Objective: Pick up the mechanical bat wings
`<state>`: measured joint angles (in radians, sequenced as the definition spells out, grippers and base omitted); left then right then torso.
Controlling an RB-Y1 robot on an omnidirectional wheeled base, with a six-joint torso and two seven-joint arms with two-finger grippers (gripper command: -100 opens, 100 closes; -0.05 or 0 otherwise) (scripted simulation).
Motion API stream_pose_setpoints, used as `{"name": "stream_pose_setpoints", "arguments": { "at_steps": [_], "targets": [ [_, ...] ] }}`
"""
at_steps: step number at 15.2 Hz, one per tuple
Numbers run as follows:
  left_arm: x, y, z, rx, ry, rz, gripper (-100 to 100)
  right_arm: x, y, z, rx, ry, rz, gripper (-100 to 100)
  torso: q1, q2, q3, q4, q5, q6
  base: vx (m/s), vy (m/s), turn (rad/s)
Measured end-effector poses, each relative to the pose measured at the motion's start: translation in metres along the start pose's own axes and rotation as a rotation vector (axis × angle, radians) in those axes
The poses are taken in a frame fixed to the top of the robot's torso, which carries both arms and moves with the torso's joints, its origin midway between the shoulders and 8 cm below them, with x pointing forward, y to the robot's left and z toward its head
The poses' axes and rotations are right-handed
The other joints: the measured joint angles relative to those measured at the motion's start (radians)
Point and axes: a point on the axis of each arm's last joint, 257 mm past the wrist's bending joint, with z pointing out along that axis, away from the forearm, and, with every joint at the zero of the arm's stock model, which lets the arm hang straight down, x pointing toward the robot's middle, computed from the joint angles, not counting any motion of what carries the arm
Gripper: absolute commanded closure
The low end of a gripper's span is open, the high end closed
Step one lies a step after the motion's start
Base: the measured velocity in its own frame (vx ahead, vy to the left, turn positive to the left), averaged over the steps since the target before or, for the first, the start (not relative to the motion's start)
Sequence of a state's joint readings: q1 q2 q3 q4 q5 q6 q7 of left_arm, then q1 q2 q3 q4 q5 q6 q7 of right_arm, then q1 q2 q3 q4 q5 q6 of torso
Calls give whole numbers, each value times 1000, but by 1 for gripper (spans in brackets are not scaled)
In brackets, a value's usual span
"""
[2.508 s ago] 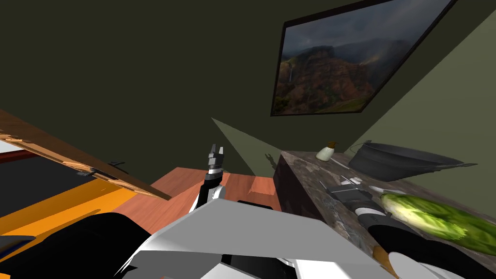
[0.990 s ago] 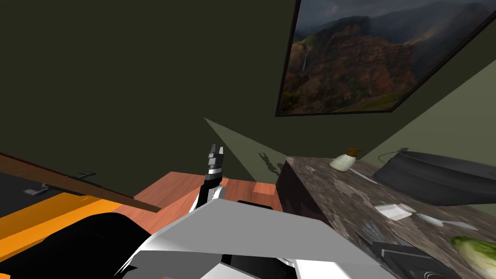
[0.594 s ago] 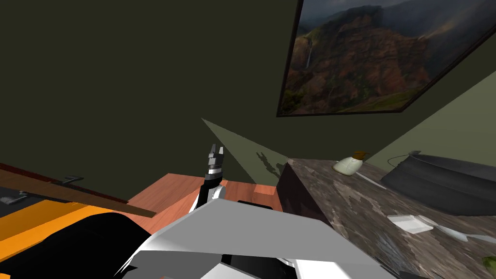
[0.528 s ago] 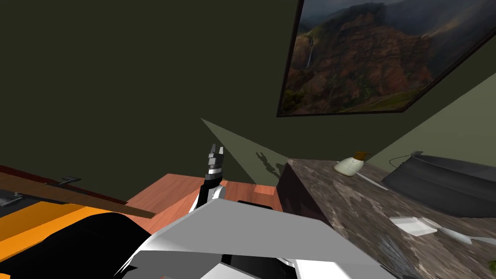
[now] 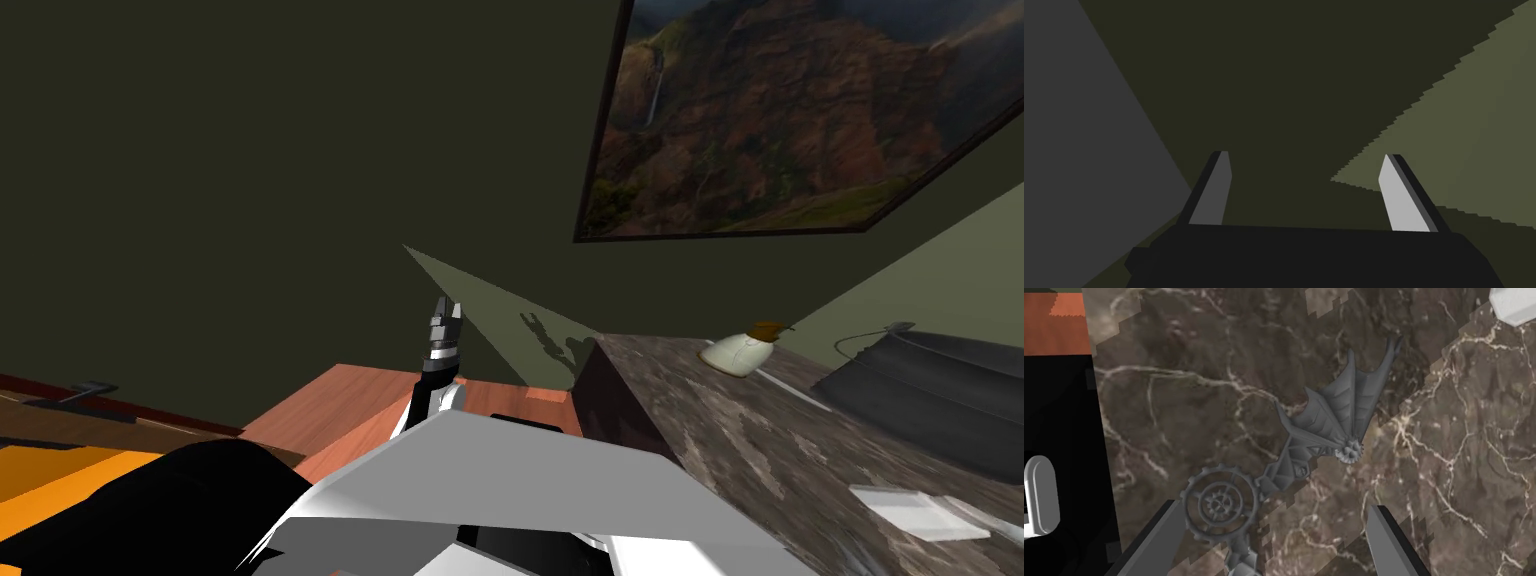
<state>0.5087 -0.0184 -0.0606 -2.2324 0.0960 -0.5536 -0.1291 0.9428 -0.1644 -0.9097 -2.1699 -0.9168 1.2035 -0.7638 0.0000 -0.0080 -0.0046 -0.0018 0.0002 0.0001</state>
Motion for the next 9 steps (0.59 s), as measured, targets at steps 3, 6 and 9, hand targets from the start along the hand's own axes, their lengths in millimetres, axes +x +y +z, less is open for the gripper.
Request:
{"name": "stream_pose_setpoints", "arguments": {
  "at_steps": [3,6,9],
  "targets": [
    [0,0,0,0,0,0,0,-28,-3,-6,25,-66,59,-100,0,-1,-1,0,0,0,129,-6,-14],
    [0,0,0,0,0,0,0,-54,0,-16,49,-126,115,-100,-1,-1,-1,0,0,0,126,-27,-20],
    [0,0,0,0,0,0,0,-78,-4,-23,76,-186,169,-100,-2,0,0,0,-1,0,115,-26,-17]
  ]
}}
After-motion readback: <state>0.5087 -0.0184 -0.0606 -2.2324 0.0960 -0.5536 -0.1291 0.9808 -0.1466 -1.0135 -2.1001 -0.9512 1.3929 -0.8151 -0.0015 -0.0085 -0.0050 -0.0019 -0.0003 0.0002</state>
